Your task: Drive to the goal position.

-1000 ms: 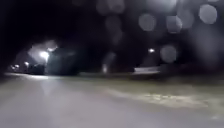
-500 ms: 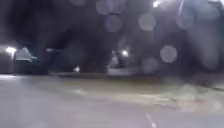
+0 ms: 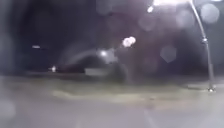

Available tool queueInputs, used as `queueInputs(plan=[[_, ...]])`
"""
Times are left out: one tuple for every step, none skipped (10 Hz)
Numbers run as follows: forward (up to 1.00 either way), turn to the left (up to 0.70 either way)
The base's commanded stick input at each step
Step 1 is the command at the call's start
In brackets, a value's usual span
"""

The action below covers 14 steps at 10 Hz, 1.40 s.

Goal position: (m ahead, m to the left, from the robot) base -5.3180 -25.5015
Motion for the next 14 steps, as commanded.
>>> queueInputs(plan=[[0.00, -1.00], [0.00, -1.00], [0.00, -1.00], [0.00, -1.00], [0.00, -1.00], [0.00, -1.00], [0.00, -1.00], [0.00, -1.00], [0.00, -1.00], [0.00, -1.00], [0.00, -1.00], [0.00, -1.00], [0.00, -1.00], [0.00, -1.00]])
